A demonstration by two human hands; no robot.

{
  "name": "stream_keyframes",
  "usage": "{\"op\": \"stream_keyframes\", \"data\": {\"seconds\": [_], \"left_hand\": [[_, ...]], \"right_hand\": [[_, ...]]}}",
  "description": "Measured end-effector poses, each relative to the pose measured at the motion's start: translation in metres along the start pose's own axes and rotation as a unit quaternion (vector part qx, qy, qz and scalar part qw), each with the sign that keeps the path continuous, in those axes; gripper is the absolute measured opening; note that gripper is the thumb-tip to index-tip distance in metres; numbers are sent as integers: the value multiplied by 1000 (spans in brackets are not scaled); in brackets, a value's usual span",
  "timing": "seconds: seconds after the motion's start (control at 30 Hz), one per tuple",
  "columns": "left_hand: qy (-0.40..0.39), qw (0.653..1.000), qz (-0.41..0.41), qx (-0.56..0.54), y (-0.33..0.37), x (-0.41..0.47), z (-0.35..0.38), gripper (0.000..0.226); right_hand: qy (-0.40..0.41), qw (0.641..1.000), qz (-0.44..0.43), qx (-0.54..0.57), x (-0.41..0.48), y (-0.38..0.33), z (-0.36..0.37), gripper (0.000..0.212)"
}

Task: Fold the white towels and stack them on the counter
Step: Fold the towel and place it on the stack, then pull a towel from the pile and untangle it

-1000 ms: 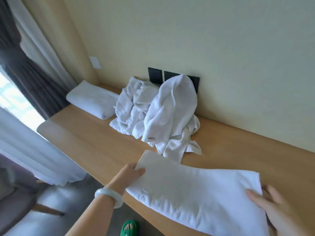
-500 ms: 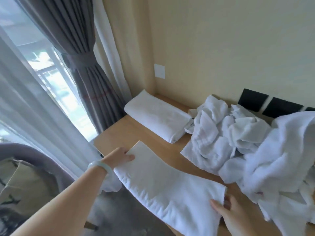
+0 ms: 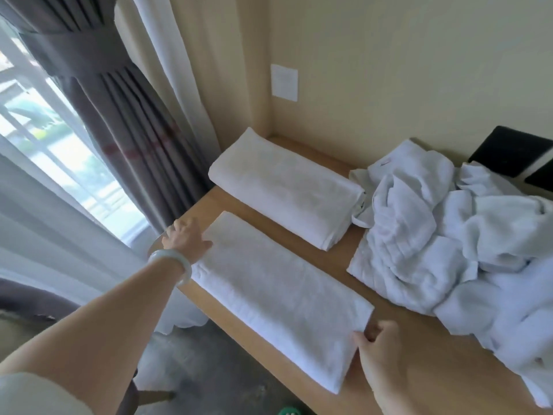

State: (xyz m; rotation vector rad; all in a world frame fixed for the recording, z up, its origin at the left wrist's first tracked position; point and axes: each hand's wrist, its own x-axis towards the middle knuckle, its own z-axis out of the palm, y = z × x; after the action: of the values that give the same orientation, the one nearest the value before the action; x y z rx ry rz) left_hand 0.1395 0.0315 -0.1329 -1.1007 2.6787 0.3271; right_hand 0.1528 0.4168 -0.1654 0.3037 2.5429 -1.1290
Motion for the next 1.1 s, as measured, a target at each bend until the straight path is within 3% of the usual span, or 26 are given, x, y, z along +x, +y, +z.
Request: {"op": "stream_keyframes", "data": {"seconds": [0.07, 0.17, 0.3, 0.5, 0.6, 0.7, 0.8, 0.93, 1.03, 1.1], "left_hand": [[56, 997, 51, 21, 13, -15, 17, 60], [7, 988, 149, 36, 31, -41, 49, 69], [-45, 982, 167, 70, 20, -43, 77, 70], [-65, 982, 154, 83, 22, -35, 76, 75], [-76, 983, 136, 96, 38, -40, 67, 76], [-21, 975, 202, 93, 81, -60, 60, 71], [24, 960, 278, -22, 142, -89, 50, 64], [-53, 935, 300, -183, 239, -123, 33, 35], [-84, 932, 276, -221, 296, -133, 30, 62], [-117, 934, 231, -246, 323, -131, 32, 74]], "right_hand": [[92, 972, -122, -179, -1, 0, 13, 59], [82, 905, -289, -301, -15, -1, 40, 66], [-36, 898, -243, -365, -16, 9, 66, 80], [-84, 909, -225, -341, -9, -2, 68, 91], [-79, 926, -214, -302, -1, -2, 57, 82], [-80, 955, -175, -224, -1, -12, 14, 74], [-28, 973, -196, -116, 0, -13, -34, 93], [-15, 979, -195, -51, 4, -19, -89, 98], [15, 966, -244, -89, 21, -26, -133, 70], [49, 957, -266, -101, 36, -31, -164, 63]]}}
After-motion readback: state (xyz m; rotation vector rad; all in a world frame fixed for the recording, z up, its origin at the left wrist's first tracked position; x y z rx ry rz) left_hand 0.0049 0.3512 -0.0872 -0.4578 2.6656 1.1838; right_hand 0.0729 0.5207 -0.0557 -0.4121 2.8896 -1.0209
